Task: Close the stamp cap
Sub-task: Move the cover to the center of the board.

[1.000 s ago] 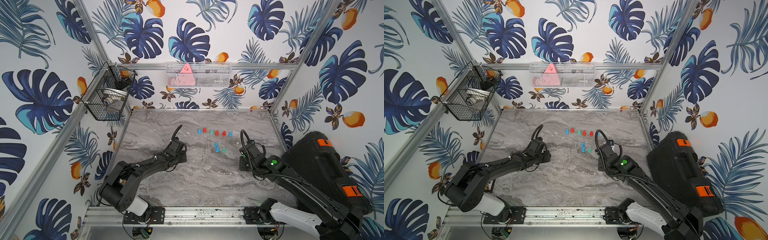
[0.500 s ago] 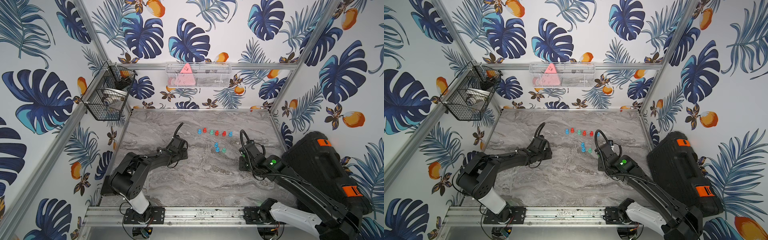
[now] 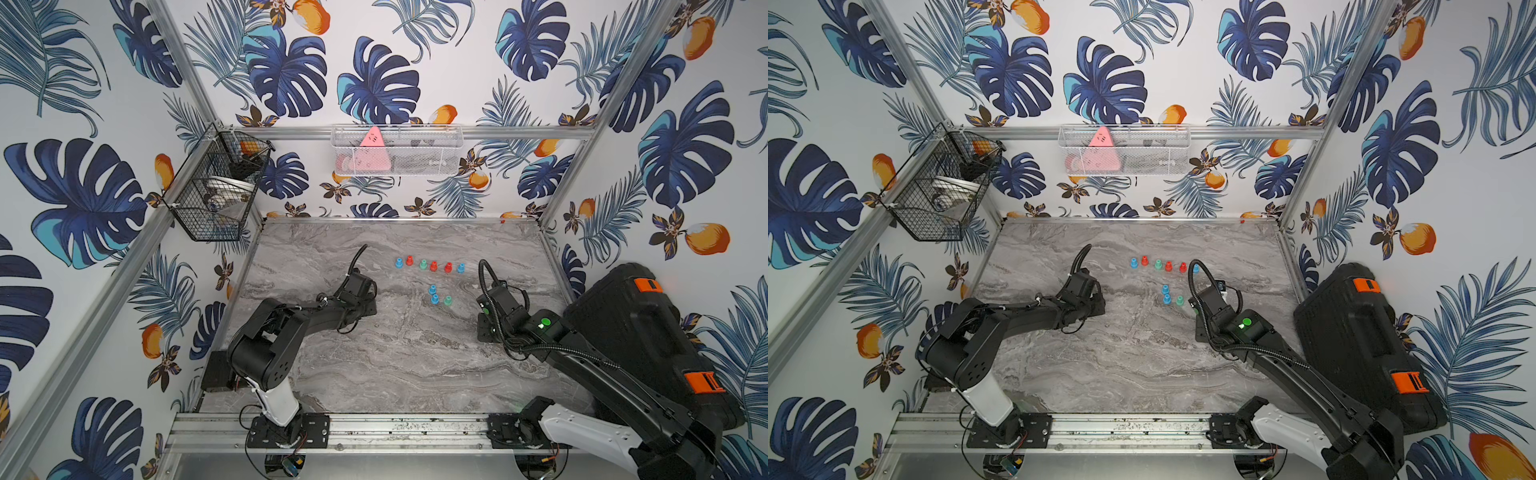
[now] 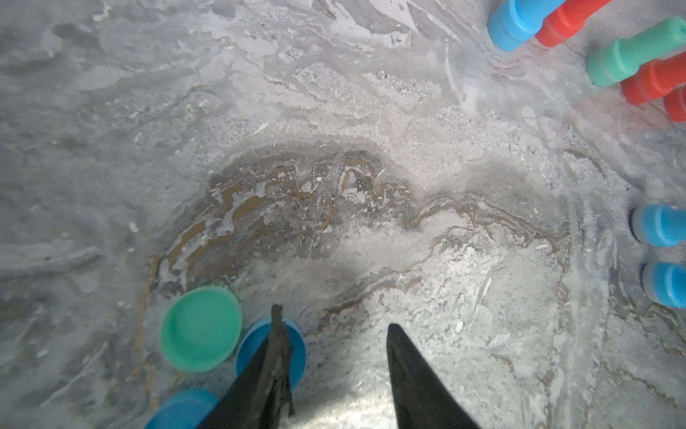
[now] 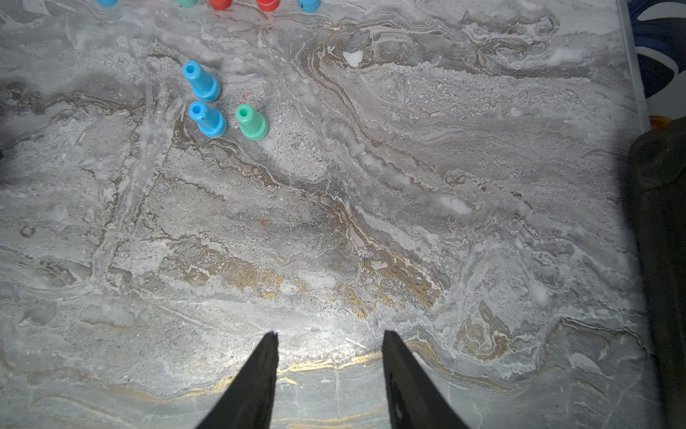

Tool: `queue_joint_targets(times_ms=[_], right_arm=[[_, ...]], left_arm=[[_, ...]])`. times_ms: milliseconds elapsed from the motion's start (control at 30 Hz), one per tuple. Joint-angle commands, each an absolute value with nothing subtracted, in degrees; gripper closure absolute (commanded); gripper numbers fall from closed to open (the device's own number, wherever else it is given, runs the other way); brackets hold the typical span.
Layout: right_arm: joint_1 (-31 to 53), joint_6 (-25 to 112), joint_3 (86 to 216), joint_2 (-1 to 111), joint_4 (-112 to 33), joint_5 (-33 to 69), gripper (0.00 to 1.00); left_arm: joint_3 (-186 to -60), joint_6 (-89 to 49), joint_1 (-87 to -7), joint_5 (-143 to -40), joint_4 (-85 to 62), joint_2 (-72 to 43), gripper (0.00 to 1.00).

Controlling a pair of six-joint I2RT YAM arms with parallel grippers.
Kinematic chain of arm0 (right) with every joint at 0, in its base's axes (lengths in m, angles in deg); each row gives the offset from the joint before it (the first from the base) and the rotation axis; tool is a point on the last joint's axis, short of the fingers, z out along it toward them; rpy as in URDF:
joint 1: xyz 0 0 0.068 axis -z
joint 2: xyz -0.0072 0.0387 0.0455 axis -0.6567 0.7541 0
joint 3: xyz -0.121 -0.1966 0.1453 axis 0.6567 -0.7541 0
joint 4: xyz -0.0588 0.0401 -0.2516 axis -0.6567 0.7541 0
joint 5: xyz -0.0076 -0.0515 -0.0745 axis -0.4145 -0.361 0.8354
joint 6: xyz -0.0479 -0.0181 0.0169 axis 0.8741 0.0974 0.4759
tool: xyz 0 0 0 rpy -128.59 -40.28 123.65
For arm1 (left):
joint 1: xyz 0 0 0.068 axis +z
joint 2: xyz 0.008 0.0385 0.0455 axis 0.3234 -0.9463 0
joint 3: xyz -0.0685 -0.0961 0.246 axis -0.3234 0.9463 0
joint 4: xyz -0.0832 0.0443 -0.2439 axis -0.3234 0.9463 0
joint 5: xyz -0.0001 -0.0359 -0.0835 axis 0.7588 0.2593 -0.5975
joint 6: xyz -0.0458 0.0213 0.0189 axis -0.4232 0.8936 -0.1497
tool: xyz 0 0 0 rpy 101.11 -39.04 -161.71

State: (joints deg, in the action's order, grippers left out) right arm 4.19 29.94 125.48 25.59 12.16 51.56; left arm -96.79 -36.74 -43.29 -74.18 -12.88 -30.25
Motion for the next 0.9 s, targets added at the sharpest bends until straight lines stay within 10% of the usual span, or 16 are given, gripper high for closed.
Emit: queue_joint_targets(times_ms=[0, 867], right_arm=[[4.3, 29.7, 125.3, 25.5, 11.0, 51.5, 0.51], [4.4, 29.6, 125.0, 24.3, 10.7, 51.7, 0.51]], left_arm=[[-94.8, -37.6, -43.4, -76.4, -10.8, -30.1, 0.52], [-94.1, -44.3, -68.3, -67.2, -9.6, -31.8, 0.53]])
